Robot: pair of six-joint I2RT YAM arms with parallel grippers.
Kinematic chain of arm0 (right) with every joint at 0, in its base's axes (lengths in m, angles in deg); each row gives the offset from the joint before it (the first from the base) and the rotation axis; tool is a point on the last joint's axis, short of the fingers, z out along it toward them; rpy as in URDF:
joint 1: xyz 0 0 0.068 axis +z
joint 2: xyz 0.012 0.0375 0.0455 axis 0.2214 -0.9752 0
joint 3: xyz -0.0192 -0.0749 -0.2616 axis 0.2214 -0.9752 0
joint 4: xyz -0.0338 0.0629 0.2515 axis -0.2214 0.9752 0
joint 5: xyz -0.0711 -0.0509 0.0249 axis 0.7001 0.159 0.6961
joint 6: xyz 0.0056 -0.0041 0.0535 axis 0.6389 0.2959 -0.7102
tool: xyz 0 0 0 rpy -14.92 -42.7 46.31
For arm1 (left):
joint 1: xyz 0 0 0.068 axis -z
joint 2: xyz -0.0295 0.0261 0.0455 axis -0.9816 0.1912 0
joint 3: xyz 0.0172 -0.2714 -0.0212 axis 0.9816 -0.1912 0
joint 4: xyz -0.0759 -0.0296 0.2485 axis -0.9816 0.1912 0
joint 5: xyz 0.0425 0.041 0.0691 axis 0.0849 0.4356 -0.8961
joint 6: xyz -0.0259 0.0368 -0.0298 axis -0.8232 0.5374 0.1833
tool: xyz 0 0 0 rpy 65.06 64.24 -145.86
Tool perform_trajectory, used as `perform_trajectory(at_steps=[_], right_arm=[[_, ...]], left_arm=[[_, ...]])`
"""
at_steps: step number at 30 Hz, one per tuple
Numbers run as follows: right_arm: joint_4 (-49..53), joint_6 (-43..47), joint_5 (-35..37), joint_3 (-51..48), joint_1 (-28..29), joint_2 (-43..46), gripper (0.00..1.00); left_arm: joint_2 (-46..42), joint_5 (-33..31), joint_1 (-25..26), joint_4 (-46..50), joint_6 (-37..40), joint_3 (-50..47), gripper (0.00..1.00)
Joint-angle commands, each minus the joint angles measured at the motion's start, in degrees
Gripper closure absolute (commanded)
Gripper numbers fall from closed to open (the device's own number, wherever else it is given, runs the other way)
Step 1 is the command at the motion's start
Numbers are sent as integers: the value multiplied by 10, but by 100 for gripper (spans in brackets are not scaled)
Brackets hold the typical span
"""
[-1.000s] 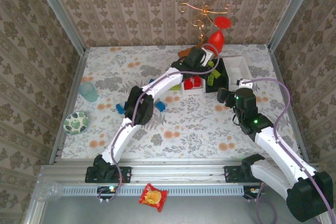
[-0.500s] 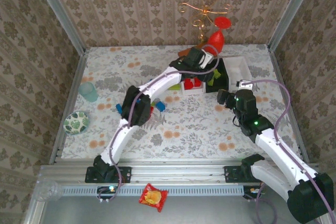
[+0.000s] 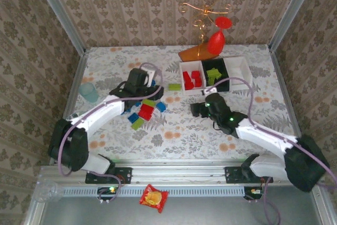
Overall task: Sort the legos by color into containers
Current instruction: Pick up the lego from the center of the table.
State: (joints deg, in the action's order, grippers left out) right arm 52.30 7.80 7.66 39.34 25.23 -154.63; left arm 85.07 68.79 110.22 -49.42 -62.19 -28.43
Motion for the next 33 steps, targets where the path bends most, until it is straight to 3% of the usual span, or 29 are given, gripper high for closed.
perform_trajectory(at_steps=[1, 4, 7, 18, 26, 33], right_arm=[[-25, 45, 19, 77, 43, -78, 9], [6, 60, 56, 144, 55, -151, 9], [-8, 57, 60, 144, 51, -154, 9], [-25, -36, -28, 8, -89, 14, 9], [-8, -32, -35, -13, -119, 60, 9], [-31, -19, -99, -22, -123, 44, 7]], left_arm=[[-43, -3, -15, -3, -30, -52, 28], [-39, 27, -21, -28, -18, -64, 26], [24, 60, -8, -26, 38, -12, 25], [262, 63, -1, -8, 259, 195, 18], [365, 77, 8, 38, 326, 282, 12], [417, 85, 12, 47, 330, 332, 12]])
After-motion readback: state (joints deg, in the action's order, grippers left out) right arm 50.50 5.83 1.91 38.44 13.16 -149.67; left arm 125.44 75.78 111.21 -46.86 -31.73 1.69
